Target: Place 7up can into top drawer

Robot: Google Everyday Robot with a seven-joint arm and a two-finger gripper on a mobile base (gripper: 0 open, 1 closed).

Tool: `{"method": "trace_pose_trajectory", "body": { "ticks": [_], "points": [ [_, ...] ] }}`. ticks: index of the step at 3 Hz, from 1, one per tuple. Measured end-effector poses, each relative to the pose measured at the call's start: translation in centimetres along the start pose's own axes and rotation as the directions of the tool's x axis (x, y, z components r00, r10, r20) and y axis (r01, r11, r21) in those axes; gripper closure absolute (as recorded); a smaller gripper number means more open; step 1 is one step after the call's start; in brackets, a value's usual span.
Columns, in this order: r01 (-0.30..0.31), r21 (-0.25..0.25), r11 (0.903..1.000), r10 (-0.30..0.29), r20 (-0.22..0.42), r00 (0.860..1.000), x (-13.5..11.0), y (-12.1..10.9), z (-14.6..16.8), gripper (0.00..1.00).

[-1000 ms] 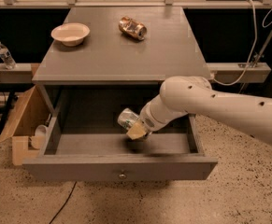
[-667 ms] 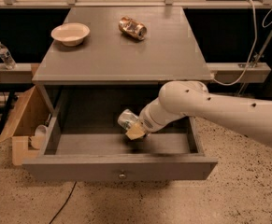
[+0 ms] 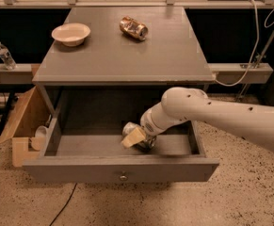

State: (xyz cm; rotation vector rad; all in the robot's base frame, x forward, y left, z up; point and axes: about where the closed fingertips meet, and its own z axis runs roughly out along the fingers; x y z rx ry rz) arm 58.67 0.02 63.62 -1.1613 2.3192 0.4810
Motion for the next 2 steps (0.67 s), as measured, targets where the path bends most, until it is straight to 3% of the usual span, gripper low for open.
{"method": "trace_pose_trajectory", "body": {
  "ticks": [1, 2],
  "points": [
    [-0.011, 0.022, 0.9997, 0.01, 0.052, 0.999, 0.6, -0.6, -2.5, 0.0],
    [-0.014, 0.072, 0.9973, 0.006, 0.111, 0.994, 1.2, -1.2, -8.8, 0.0]
  ]
}}
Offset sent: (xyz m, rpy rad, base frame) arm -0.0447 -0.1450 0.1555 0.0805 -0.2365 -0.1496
